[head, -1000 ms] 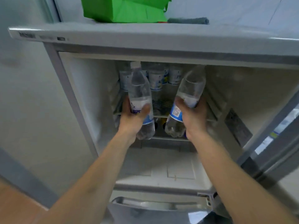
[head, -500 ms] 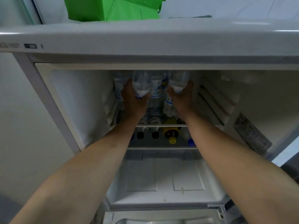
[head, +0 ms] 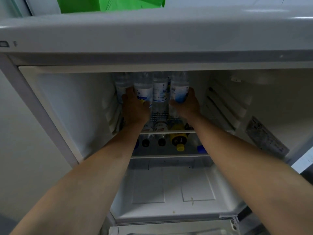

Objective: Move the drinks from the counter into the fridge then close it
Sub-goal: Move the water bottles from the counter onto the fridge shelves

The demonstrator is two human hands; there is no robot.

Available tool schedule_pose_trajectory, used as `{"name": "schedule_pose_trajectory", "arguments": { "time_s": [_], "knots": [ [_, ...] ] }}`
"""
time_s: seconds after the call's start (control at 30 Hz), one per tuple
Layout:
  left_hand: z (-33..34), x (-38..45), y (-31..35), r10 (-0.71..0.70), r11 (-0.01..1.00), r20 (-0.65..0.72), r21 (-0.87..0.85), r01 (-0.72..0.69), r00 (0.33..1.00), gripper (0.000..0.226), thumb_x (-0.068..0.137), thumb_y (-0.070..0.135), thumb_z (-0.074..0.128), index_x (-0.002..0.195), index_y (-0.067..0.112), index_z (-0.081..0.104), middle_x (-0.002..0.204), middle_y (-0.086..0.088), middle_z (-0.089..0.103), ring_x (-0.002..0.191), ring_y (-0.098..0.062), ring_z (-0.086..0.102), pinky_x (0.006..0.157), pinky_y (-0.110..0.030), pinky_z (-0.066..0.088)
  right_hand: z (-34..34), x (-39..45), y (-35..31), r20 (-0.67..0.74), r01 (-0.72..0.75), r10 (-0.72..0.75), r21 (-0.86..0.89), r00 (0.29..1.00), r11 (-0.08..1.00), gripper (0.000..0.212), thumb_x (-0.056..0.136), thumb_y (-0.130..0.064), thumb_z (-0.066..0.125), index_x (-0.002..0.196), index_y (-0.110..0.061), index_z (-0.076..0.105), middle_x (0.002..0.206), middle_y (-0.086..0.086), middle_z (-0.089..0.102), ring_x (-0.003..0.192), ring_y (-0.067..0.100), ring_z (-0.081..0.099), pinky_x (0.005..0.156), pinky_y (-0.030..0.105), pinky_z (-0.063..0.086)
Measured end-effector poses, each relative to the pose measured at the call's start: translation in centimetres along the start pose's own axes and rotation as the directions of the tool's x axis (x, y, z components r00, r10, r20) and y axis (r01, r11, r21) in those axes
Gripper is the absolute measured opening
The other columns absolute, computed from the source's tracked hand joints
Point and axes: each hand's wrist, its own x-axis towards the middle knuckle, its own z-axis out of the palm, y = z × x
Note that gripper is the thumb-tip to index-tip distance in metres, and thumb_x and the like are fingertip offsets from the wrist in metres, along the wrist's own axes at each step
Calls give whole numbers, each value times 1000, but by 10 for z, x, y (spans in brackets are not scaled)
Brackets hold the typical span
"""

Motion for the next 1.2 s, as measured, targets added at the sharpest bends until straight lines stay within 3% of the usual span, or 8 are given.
{"name": "schedule_pose_trajectory", "arguments": {
  "time_s": [0.27, 0.63, 0.77, 0.93, 1.0, 1.1, 1.13, 1.2],
  "knots": [
    [12, -6, -5, -62, 998, -39, -2, 62, 997, 67, 83, 20, 75, 138, 5, 40, 134, -20, 47, 122, -37, 51, 101, -48, 46, 18, 24, -1, 0, -49, 49, -49, 999, 998, 78, 79, -35, 80, 140, -14, 36, 137, 11, 55, 122, 29, 57, 101, 47, 51],
    [25, -6, -4, -225, 969, -28, -113, 221, 974, 68, 84, 16, 74, 139, 2, 38, 138, -22, 45, 129, -34, 45, 108, -41, 40, 18, 15, 6, -55, -166, 167, 17, 984, 986, 78, 77, -26, 83, 140, -14, 38, 137, 14, 49, 117, 27, 56, 97, 37, 52],
    [23, -6, -6, -328, 927, 17, -184, 326, 944, 65, 83, 19, 75, 138, 5, 42, 140, -18, 48, 128, -31, 50, 103, -38, 45, 7, 2, 5, -63, -163, 167, 72, 984, 984, 62, 82, -22, 78, 135, -14, 46, 130, 10, 58, 101, 16, 58, 80, 25, 53],
    [20, -19, -6, -323, 941, -36, -121, 317, 946, 42, 92, 11, 61, 132, 4, 49, 137, -16, 51, 126, -30, 51, 94, -32, 42, 3, -22, -7, -77, -112, 116, 53, 990, 992, 30, 88, -20, 70, 117, -16, 64, 117, 5, 67, 98, 14, 63, 90, 31, 55],
    [18, -30, -6, -327, 914, -41, -267, 305, 944, 35, 91, 7, 60, 126, 2, 54, 130, -17, 55, 120, -29, 54, 91, -28, 43, 3, -35, -12, -110, -74, 76, 24, 991, 997, 7, 90, -20, 65, 94, -25, 67, 100, -2, 70, 83, 4, 62, 73, 23, 53],
    [16, -52, -5, -316, 804, 11, -528, 274, 949, 27, 89, 3, 59, 115, -1, 54, 118, -26, 58, 108, -39, 57, 90, -37, 48, 2, -61, -10, -203, -77, 87, 53, 975, 996, 8, 91, -20, 61, 95, -19, 68, 91, -6, 68, 79, 4, 61, 63, 18, 42],
    [15, -61, -5, -295, 770, 10, -590, 244, 955, 23, 86, 4, 60, 109, 3, 54, 111, -24, 58, 100, -37, 57, 85, -33, 48, 1, -72, -8, -238, -76, 99, 105, 966, 992, 7, 89, -19, 63, 94, -20, 68, 90, -6, 67, 79, 4, 61, 63, 19, 44],
    [11, -80, -5, -268, 707, 20, -675, 211, 963, 24, 79, 12, 60, 101, 10, 53, 91, -5, 57, 78, -16, 55, 71, -18, 43, -5, -97, -3, -281, -62, 107, 164, 954, 984, 6, 87, -20, 67, 91, -25, 66, 91, -4, 69, 84, 11, 65, 70, 27, 52]
  ]
}}
